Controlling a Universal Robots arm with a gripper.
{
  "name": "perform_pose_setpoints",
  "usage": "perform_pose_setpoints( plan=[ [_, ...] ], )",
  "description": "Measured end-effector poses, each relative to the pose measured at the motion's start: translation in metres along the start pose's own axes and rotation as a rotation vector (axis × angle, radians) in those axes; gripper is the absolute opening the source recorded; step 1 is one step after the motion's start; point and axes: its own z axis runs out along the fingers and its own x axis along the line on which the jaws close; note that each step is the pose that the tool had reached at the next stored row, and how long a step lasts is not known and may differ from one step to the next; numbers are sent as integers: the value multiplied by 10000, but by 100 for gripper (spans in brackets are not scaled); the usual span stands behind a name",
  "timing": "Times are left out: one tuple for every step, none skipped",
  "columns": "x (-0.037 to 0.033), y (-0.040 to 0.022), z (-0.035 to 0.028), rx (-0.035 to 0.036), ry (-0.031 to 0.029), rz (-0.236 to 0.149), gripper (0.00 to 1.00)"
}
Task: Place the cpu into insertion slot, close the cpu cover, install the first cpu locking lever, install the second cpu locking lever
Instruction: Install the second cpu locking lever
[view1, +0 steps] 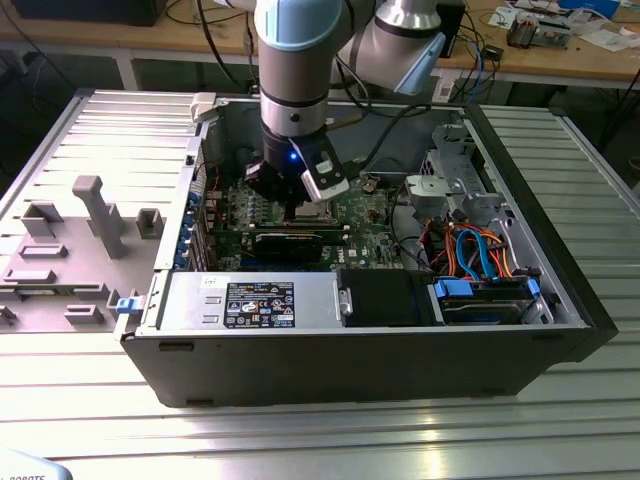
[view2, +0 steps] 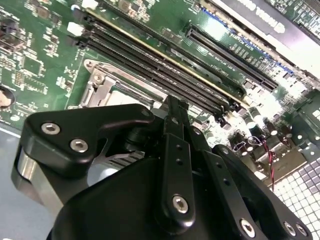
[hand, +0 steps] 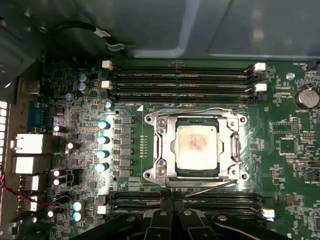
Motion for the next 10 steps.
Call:
perform_pose_setpoints(
  plan=[
    [11,-3,24,-6,9,-6,11],
    [19,-10,47,-10,18,-20,11],
    [21,-20,64,-17,24,-28,11],
    [22,-30,75,-32,27,-32,11],
    [23,-58,81,-89,28,-40,11],
    [24,-90,79,-140,27,-50,11],
    [24,-101,79,-159,28,-56,11],
    [25,-105,82,-177,28,-62,11],
    [26,-106,92,-234,28,-78,11],
    [29,-107,95,-273,30,-98,11]
  ],
)
